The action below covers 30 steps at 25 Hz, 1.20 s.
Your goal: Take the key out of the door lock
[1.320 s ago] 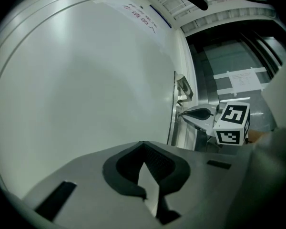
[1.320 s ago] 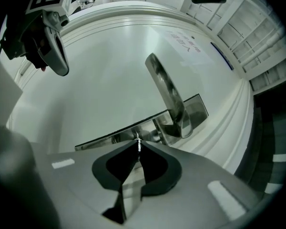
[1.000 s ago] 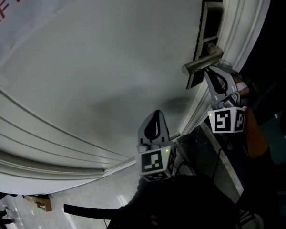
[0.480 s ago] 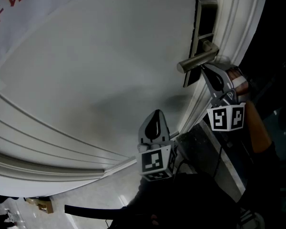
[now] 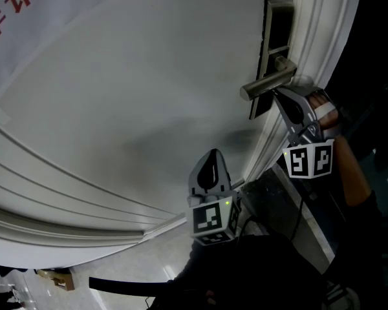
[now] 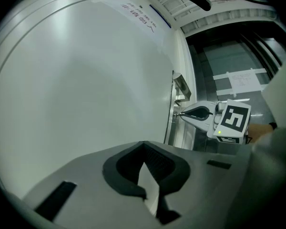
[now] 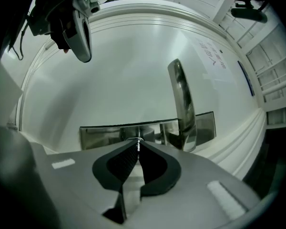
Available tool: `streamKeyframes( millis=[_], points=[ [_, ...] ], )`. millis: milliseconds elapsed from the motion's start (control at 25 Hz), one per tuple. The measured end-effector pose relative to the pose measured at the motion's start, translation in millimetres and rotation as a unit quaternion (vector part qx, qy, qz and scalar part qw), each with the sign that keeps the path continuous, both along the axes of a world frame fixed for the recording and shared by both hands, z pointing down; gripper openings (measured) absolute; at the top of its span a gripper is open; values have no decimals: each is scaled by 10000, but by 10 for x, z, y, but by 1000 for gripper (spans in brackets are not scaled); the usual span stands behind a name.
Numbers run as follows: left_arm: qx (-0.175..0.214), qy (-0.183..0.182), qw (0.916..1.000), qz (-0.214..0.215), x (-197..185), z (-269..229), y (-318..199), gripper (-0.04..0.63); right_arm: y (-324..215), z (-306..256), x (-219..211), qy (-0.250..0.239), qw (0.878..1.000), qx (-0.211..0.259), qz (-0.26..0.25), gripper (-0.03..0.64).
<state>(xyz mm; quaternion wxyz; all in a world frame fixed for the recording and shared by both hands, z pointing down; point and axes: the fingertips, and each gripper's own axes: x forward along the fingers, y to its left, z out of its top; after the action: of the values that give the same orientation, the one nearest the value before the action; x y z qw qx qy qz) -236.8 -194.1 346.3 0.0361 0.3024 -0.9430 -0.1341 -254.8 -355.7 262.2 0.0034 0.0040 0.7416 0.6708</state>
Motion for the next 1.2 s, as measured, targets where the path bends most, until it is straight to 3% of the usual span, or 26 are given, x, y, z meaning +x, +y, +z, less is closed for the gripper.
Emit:
streamKeyframes(
  millis=[480, 720, 880, 1200],
  points=[
    [-70, 170, 9998, -50, 12, -6, 23, 0, -3, 5, 5, 23, 9999, 166, 5, 12],
    [-100, -380, 9992, 76, -15, 47, -2, 0, -2, 4, 17, 26, 9995, 330, 7, 12],
    [-123, -149, 9997, 164, 10, 18, -25, 0, -16, 4, 107, 85, 9997, 235, -40, 12],
    [-114, -138, 9994, 311, 106, -62, -147, 0, -14, 14, 118, 98, 9997, 243, 10, 12]
  ],
)
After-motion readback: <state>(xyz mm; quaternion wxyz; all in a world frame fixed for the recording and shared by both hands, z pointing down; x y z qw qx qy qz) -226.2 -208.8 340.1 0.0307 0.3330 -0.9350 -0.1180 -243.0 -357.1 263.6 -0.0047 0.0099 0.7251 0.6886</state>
